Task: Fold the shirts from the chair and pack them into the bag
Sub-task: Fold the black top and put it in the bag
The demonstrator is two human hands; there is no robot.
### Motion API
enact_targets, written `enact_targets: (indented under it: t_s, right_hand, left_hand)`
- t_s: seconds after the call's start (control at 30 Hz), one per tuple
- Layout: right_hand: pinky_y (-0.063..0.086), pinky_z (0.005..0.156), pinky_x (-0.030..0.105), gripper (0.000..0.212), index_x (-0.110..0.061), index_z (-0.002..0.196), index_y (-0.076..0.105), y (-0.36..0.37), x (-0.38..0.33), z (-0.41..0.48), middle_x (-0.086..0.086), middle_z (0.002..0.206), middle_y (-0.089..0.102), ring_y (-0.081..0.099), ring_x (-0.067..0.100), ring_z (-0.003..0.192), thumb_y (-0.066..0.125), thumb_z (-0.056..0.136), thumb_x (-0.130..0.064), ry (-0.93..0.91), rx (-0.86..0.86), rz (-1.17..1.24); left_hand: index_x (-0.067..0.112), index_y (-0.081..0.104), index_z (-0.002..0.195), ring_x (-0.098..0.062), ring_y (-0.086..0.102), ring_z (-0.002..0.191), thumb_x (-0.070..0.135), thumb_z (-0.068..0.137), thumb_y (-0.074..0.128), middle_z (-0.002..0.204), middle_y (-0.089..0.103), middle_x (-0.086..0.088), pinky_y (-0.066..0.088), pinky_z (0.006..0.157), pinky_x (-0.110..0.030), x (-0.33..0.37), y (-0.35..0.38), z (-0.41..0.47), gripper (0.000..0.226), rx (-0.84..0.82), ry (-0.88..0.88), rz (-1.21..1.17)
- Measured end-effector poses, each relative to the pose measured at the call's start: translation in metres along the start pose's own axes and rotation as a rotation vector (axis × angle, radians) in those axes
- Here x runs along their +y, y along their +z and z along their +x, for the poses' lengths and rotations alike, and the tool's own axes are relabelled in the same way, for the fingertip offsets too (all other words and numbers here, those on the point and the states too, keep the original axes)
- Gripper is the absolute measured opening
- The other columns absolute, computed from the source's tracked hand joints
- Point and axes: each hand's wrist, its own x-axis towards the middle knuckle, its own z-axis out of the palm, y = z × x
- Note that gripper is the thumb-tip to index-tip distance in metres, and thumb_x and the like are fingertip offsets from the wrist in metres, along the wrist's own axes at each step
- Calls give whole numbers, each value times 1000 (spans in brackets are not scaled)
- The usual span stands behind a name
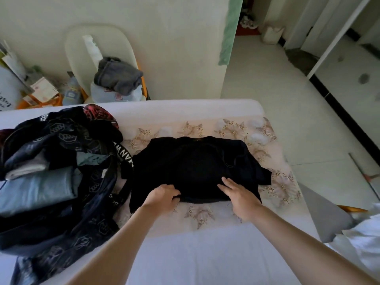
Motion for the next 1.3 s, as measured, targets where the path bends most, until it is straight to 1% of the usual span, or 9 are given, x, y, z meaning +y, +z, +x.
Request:
enact_targets:
  t_s: [0.2, 0.3, 0.37, 0.5, 0.63, 0.7, 0.97, 1.17, 1.3]
  right_hand:
    - [39, 96, 9, 35, -35, 122, 69, -30, -1, -36, -27, 137, 51, 58, 1, 113, 51, 92, -30, -51, -91, 286]
    - [53, 68, 28, 17, -30, 92, 72, -24, 22, -37, -19, 82, 68, 63, -2, 75, 57, 91, -25, 43, 325, 375]
    - [50, 63, 29, 25, -24, 96, 72, -23, 42, -35, -14, 86, 67, 63, 4, 77, 56, 89, -6, 210, 557, 265]
    - [37, 107, 40, 46, -23, 141, 49, -14, 83, -31, 1, 141, 49, 42, 28, 131, 44, 97, -12, 538, 237, 94]
    - [40, 87, 40, 8, -31, 94, 62, -5, 98, -24, -7, 92, 59, 56, 26, 105, 54, 95, -29, 497, 273, 162]
    - [43, 73, 37, 23, -30, 71, 49, -5, 100, -21, -11, 72, 53, 58, 23, 83, 53, 94, -29, 526, 366, 312]
    - [43, 90, 42, 34, -23, 105, 66, -1, 115, -27, 2, 109, 62, 58, 29, 106, 37, 98, -39, 773, 492, 223]
    - [36, 101, 38, 33, -23, 114, 65, 2, 113, -18, -4, 118, 58, 50, 23, 118, 56, 93, -46, 632, 345, 237]
    - [44, 85, 35, 17, -15, 98, 67, -1, 119, -14, -2, 99, 62, 57, 25, 103, 56, 97, -28, 670, 458, 475]
  left_hand:
    - [20, 72, 87, -16, 73, 82, 49, 85, 60, 87, 75, 7, 55, 86, -34, 43, -29, 1, 31, -710, -97, -106]
    - [28, 69, 95, -15, 67, 93, 43, 93, 51, 101, 71, 11, 53, 90, -35, 67, -30, 17, 23, -418, -13, -142]
    - [34, 66, 108, -14, 61, 104, 35, 98, 46, 114, 65, 12, 52, 91, -34, 83, -26, 31, 23, -202, 33, -189]
    - [32, 59, 126, -12, 46, 121, 20, 101, 43, 126, 54, 11, 41, 105, -31, 114, -16, 64, 33, 36, 204, -195]
    - [29, 48, 139, -10, 26, 137, 21, 103, 40, 140, 42, 13, 20, 116, -30, 139, -13, 97, 38, 141, 262, -136]
    - [27, 46, 142, -13, 26, 140, 26, 105, 37, 145, 41, 10, 20, 117, -33, 149, -13, 114, 38, 64, 268, -95]
    - [27, 38, 146, -26, 41, 125, 25, 105, 32, 138, 46, -2, 34, 107, -41, 181, -14, 156, 41, -53, 312, 224]
    - [33, 8, 154, -26, 37, 126, -6, 79, 57, 144, 27, -7, 40, 103, -36, 196, -23, 172, 97, 95, 484, 395]
    - [41, 35, 144, -27, 15, 138, 0, 87, 56, 155, 17, -5, 30, 111, -39, 203, -28, 182, 73, 247, 724, 498]
